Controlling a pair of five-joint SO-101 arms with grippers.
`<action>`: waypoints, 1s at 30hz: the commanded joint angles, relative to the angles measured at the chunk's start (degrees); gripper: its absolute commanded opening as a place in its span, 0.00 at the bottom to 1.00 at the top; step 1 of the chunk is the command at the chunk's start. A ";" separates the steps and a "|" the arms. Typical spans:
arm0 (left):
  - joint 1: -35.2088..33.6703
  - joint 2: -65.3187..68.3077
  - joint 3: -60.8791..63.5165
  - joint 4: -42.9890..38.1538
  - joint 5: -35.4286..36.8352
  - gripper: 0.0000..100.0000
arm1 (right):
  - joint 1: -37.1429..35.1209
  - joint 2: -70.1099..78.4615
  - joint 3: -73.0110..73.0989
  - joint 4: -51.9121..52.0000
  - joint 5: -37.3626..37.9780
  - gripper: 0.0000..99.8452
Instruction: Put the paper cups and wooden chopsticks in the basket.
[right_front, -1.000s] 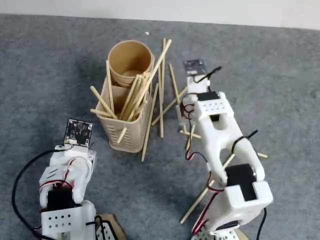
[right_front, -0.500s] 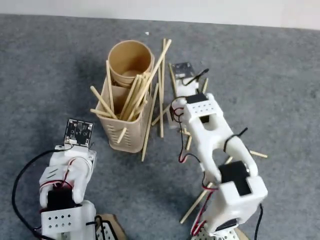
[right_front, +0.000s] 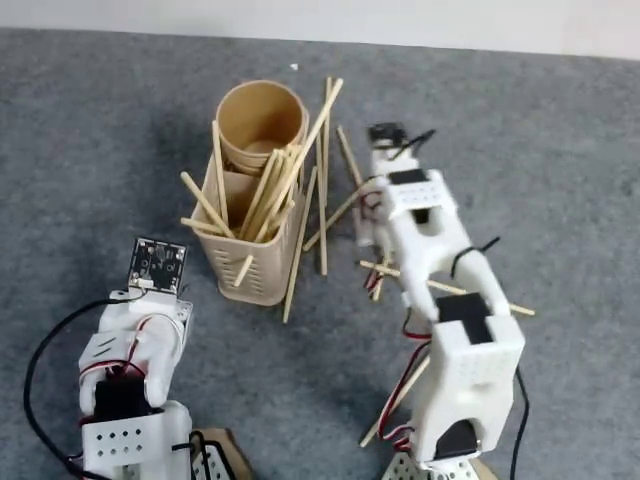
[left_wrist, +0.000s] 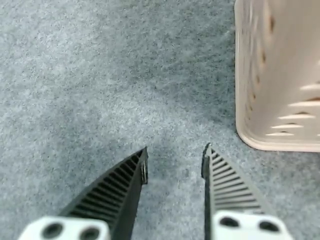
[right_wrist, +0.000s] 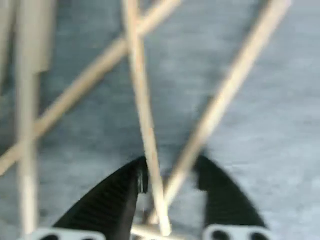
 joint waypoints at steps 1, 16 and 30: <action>0.92 -0.40 -0.57 -0.62 0.44 0.20 | 3.65 -0.13 -4.26 4.70 -0.88 0.01; 0.92 -0.40 -0.75 -0.79 0.44 0.20 | 4.53 0.22 -5.93 5.58 1.14 0.05; -4.62 -0.40 -2.24 1.14 0.35 0.20 | 2.86 0.40 -5.58 5.49 6.24 0.26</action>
